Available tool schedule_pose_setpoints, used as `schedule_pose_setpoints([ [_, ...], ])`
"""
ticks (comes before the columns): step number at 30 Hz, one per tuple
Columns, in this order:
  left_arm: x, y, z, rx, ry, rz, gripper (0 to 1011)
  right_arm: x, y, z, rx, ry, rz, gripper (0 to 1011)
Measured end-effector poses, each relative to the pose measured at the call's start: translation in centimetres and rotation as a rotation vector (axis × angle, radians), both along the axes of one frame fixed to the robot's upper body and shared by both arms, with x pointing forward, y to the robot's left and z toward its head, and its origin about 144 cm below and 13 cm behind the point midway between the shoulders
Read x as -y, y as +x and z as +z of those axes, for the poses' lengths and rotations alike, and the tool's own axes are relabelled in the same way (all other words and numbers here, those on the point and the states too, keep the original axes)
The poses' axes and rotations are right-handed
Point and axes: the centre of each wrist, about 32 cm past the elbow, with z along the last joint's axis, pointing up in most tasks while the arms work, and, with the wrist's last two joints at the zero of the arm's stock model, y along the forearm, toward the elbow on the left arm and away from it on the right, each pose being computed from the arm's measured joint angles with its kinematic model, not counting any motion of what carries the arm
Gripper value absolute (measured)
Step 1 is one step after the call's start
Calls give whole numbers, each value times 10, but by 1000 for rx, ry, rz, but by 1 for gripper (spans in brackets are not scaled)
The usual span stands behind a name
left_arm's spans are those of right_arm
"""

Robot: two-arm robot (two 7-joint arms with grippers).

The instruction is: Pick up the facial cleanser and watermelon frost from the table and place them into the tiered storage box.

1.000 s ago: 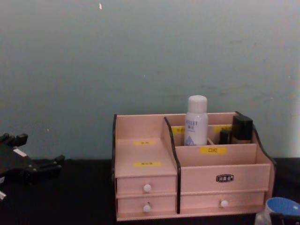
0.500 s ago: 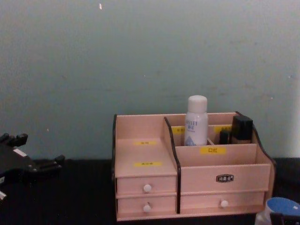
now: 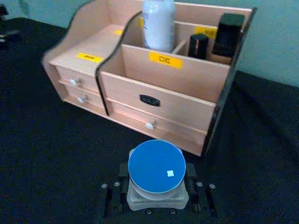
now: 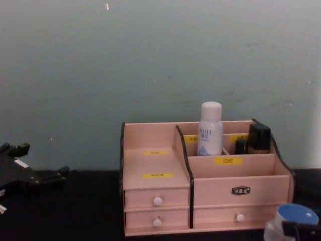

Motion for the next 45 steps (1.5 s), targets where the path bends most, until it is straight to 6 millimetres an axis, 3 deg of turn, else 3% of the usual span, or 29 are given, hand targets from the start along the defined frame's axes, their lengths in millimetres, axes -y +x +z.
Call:
schedule_pose_setpoints([
  [16, 0, 0, 0, 0, 0, 0, 1001, -14, 9, 22, 61, 25, 108, 718],
  [25, 0, 0, 0, 0, 0, 0, 1001, -33, 27, 39, 122, 53, 174, 718],
  [45, 0, 0, 0, 0, 0, 0, 1001, -68, 62, 51, 185, 82, 252, 718],
])
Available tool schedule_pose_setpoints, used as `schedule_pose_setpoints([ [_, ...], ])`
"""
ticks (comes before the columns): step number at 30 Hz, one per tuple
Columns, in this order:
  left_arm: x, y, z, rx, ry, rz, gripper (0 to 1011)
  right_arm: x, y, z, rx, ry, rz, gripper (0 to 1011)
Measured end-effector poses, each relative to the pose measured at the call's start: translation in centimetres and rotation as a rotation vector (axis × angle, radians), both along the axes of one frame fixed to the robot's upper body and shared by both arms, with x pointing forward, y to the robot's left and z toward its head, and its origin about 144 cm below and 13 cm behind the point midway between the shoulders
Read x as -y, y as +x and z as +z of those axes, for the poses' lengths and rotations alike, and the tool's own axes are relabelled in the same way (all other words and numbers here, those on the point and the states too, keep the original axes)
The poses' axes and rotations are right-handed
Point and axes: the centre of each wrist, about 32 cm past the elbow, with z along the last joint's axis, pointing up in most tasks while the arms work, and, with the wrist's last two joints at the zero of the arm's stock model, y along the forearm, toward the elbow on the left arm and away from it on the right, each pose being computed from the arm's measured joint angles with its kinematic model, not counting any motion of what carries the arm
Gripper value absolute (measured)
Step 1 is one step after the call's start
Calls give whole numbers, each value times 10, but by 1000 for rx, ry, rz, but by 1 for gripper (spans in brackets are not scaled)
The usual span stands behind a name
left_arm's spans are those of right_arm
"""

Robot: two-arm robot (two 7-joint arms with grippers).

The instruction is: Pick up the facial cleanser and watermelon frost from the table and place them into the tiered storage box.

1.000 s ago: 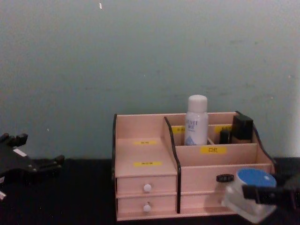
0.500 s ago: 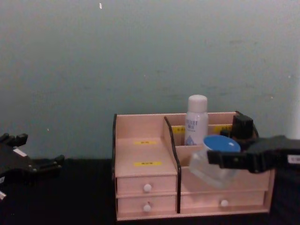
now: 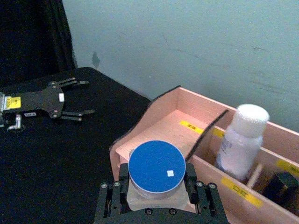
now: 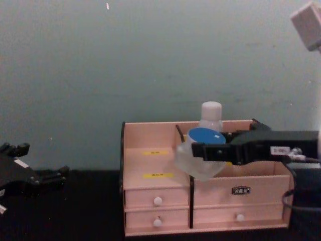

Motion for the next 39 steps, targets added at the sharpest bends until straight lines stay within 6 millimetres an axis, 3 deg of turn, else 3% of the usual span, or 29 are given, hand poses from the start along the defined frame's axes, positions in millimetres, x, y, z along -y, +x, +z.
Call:
schedule_pose_setpoints([
  [39, 0, 0, 0, 0, 0, 0, 1001, -50, 64, -1, -47, -16, 56, 718],
])
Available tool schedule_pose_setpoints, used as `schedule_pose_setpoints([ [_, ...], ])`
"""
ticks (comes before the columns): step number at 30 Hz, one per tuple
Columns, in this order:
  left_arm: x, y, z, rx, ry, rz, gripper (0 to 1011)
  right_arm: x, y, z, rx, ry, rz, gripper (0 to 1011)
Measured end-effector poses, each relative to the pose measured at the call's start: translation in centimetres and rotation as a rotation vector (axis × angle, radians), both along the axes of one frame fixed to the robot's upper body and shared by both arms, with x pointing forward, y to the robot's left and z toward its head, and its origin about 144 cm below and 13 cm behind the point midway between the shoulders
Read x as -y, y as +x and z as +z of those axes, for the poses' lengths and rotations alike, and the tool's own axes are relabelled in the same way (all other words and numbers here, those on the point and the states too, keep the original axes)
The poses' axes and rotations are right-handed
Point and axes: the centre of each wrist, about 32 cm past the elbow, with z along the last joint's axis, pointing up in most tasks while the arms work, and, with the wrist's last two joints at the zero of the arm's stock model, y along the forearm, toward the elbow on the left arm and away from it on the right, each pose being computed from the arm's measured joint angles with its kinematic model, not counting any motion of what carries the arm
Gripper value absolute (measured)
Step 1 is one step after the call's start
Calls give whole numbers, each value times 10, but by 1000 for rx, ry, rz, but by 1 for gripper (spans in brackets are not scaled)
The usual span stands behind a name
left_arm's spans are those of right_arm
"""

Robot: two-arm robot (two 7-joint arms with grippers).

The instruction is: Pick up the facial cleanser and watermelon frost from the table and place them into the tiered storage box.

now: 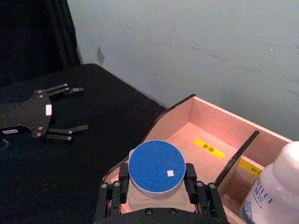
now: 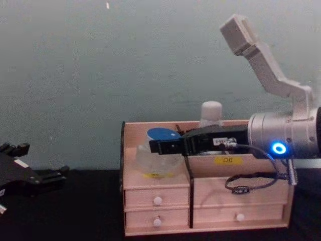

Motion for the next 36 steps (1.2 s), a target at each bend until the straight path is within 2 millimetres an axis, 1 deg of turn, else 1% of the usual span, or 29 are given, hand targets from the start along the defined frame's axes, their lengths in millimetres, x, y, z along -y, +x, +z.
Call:
schedule_pose_setpoints([
  [20, 0, 0, 0, 0, 0, 0, 1001, -15, 18, -4, -27, -14, -13, 717],
  [36, 0, 0, 0, 0, 0, 0, 1001, -18, 23, -7, -38, -23, -29, 718],
])
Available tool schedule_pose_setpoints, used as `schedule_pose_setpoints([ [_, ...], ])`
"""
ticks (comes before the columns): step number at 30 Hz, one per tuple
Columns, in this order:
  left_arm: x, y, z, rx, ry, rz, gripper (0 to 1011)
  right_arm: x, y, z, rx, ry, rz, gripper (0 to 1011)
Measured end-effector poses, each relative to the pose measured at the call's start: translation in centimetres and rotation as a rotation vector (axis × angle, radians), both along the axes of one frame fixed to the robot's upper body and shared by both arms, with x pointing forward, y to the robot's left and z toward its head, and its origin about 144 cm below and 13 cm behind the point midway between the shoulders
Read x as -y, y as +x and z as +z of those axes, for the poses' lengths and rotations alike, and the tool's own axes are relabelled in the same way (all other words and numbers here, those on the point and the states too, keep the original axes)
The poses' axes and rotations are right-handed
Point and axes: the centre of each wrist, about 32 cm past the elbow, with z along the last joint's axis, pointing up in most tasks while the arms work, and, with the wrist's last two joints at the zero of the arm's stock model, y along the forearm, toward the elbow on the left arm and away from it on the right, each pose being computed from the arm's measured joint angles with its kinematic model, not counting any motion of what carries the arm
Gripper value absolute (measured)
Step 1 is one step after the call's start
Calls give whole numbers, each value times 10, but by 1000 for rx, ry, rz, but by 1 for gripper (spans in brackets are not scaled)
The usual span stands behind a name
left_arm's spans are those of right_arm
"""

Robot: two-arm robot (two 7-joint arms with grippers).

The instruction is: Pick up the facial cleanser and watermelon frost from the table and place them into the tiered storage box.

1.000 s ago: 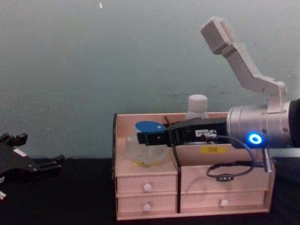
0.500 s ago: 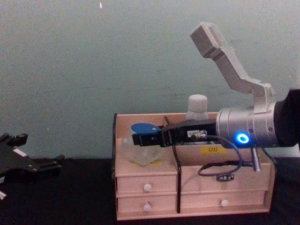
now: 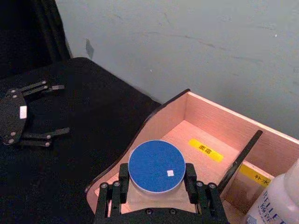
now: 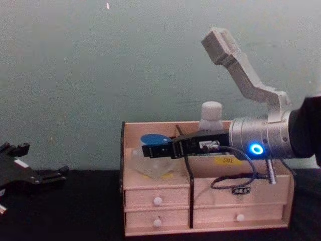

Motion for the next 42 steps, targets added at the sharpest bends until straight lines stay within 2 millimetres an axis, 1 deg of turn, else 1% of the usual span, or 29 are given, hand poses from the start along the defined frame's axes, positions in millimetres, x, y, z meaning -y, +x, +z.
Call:
schedule_pose_setpoints([
  [23, 0, 0, 0, 0, 0, 0, 1001, 0, 1, 0, -6, -3, -4, 718],
  [26, 0, 0, 0, 0, 0, 0, 1001, 0, 1, 0, -8, -5, -4, 778],
  [28, 0, 0, 0, 0, 0, 0, 1001, 1, 1, -1, -9, -5, -4, 846],
  [29, 0, 0, 0, 0, 0, 0, 1001, 1, 1, -1, -9, -6, -4, 846],
  [30, 0, 0, 0, 0, 0, 0, 1001, 1, 1, -1, -9, -6, -4, 895],
  [31, 0, 0, 0, 0, 0, 0, 1001, 1, 1, -1, -9, -6, -4, 912],
  [32, 0, 0, 0, 0, 0, 0, 1001, 1, 1, -1, -9, -6, -4, 958],
  [33, 0, 0, 0, 0, 0, 0, 1001, 1, 1, -1, -9, -6, -4, 958],
  [35, 0, 0, 0, 0, 0, 0, 1001, 0, 1, -1, -9, -5, -4, 1000],
  [42, 0, 0, 0, 0, 0, 0, 1001, 0, 1, -1, -8, -5, -3, 1003],
])
